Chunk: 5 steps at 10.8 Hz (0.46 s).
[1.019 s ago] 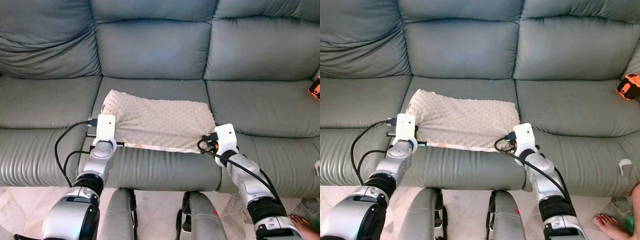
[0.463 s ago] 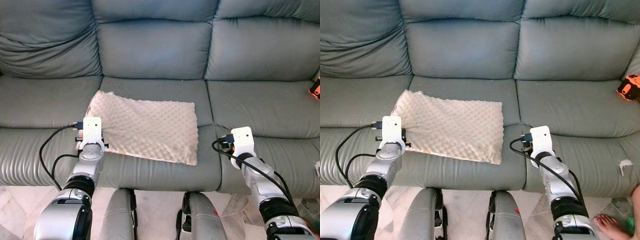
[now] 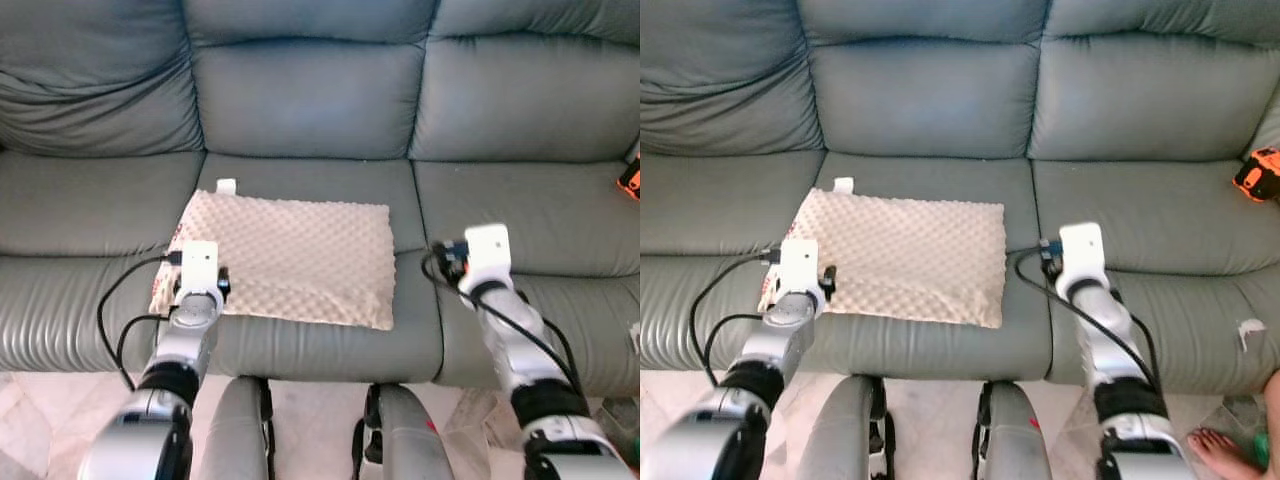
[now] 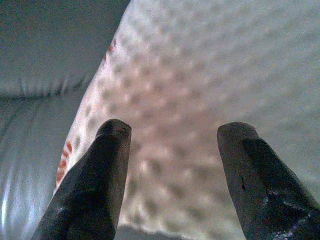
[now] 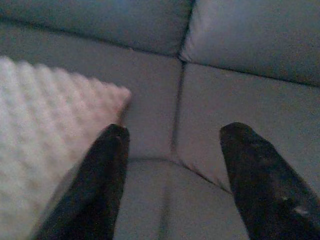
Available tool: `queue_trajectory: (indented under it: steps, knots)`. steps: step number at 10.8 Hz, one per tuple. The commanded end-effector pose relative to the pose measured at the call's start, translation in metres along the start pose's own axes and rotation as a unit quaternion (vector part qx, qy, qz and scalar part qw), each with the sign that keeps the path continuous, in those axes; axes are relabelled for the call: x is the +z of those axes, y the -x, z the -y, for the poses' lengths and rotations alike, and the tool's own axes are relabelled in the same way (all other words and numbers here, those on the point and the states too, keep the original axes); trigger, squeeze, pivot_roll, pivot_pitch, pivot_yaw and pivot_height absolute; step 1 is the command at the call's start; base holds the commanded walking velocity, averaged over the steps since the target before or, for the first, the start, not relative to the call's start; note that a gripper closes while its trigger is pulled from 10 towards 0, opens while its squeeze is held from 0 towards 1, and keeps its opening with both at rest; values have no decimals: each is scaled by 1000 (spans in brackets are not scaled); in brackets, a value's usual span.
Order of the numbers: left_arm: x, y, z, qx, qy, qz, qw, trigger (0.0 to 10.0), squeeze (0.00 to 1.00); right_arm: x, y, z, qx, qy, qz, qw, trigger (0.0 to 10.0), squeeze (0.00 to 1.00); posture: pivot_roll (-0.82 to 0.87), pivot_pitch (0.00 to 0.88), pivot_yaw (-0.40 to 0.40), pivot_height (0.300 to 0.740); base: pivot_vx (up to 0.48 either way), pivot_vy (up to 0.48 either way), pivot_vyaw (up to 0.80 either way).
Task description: Move the pillow to the sofa
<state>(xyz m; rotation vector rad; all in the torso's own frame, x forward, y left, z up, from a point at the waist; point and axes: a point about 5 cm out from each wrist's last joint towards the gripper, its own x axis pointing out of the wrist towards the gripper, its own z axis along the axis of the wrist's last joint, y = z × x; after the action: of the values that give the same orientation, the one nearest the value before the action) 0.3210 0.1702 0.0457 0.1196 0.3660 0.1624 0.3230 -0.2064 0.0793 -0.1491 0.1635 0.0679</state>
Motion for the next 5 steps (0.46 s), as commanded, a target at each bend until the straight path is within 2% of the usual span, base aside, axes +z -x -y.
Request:
queue_trajectory:
  steps: [1,2,3,4,5]
  knots:
    - [20,6,-3,7,3,55,998,10000,1000,1,-1,-8,18,-24,6,1000,10000,1000,4,172,9,657,0,0,0]
    - [31,12,-9,13,-7,89,996,10000,1000,1,-3,-15,32,-37,2,999,10000,1000,11,174,10,657,0,0,0]
    - [41,29,-22,34,-21,132,990,10000,1000,0,-5,-27,59,-54,-7,997,10000,1000,40,185,12,657,0,0,0]
    - [42,53,-43,66,-54,164,983,10000,1000,-4,-9,-44,89,-74,-25,993,10000,1000,61,195,10,657,0,0,0]
    - [33,74,-58,82,-77,167,980,10000,1000,-4,-12,-58,117,-81,-31,989,10000,1000,99,208,5,657,0,0,0]
